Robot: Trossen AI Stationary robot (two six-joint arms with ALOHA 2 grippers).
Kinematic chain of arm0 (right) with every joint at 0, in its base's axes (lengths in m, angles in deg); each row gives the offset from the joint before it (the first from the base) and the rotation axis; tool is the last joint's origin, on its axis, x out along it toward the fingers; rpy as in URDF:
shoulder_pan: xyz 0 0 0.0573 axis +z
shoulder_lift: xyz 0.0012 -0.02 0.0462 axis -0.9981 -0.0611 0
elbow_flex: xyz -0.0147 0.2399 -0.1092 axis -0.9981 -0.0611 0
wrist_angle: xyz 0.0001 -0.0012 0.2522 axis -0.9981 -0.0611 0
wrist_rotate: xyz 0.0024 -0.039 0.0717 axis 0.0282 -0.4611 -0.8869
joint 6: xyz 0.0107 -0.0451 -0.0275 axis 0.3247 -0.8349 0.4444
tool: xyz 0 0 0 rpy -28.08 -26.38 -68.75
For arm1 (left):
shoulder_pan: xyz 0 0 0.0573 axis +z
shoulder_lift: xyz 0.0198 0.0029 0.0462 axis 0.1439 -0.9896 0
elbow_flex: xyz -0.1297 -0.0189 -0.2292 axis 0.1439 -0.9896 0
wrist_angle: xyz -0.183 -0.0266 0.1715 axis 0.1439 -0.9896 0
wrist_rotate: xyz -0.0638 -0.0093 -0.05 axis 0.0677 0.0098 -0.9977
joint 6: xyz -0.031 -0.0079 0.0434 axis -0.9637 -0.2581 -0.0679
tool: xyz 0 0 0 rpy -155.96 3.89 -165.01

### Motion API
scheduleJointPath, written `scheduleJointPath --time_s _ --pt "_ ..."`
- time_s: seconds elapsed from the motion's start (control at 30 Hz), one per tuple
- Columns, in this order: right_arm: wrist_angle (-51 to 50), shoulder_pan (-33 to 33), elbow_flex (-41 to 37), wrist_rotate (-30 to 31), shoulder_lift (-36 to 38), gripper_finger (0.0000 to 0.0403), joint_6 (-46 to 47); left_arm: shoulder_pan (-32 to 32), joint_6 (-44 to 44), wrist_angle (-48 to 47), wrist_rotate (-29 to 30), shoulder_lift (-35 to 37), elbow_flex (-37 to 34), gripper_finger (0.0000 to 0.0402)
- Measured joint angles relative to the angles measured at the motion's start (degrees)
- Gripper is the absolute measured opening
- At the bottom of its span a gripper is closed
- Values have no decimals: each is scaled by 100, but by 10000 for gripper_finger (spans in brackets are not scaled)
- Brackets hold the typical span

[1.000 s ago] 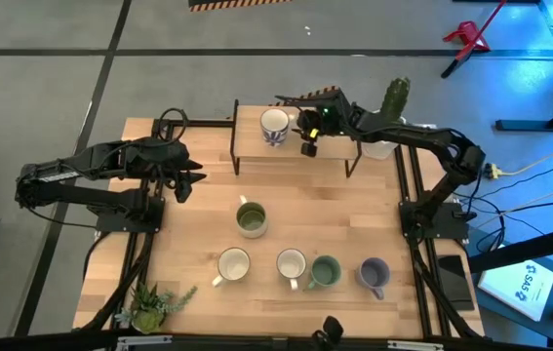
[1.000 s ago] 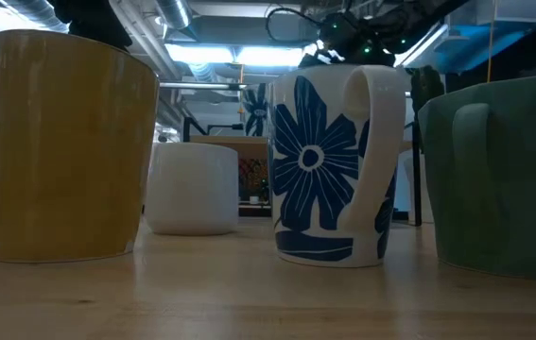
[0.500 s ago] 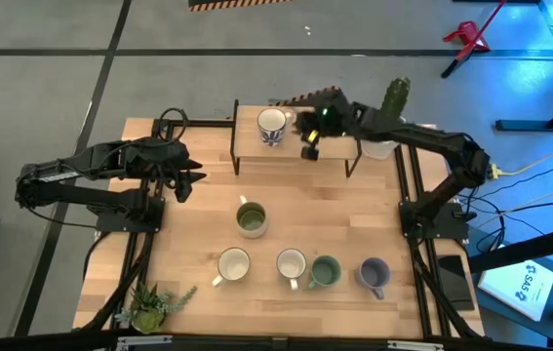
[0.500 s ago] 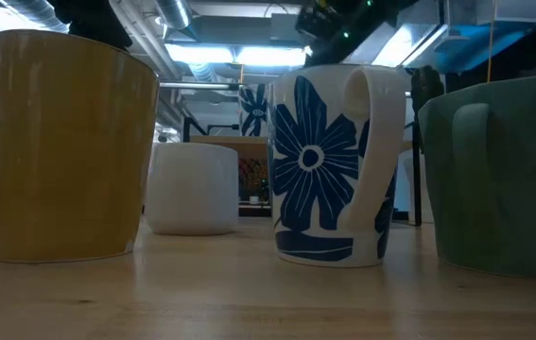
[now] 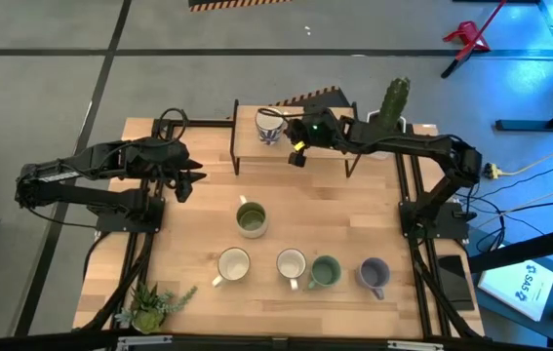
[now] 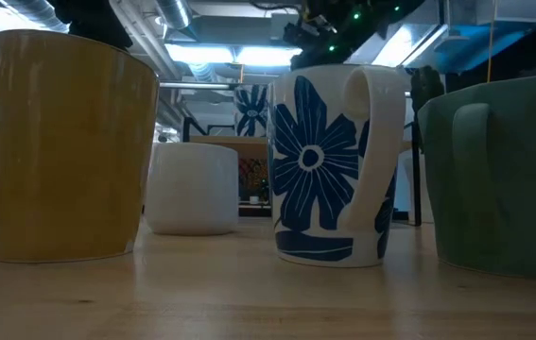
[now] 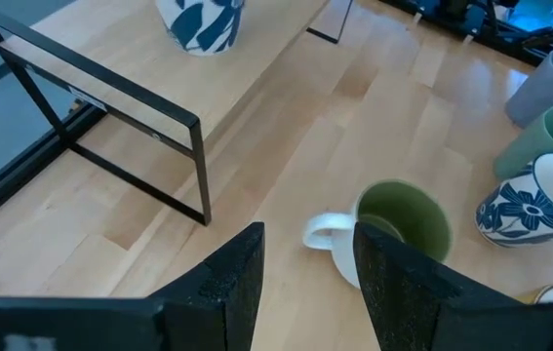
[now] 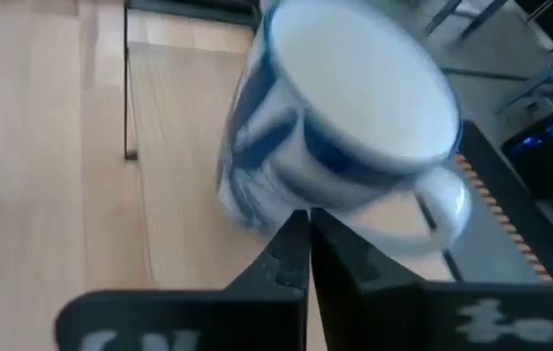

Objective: Place coffee mugs
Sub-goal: Put the top blue patterned mug on the shelf

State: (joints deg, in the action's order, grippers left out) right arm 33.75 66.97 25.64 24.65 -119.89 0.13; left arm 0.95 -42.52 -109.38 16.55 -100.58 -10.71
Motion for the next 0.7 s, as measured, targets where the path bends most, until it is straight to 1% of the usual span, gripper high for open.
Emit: scheduleJointPath --time_s 0.17,0.33,0.5,0.53,0.63,0.7 --pt "440 0 -2 -146 -312 1 12 -1 2 -7 4 -4 0 153" --pt "755 -3 -2 -146 -500 0 3 1 2 -13 13 -4 0 153" --pt "1110 -102 -2 -177 -582 0 -232 1 4 -15 13 -4 0 153" --pt "1089 -119 7 -188 -555 0 -252 1 4 -14 13 -4 0 153" --pt "604 -129 188 -107 -414 0 -269 1 4 -15 14 -4 0 153" --pt "244 -113 309 83 -299 0 -272 1 19 -15 13 -2 0 153"
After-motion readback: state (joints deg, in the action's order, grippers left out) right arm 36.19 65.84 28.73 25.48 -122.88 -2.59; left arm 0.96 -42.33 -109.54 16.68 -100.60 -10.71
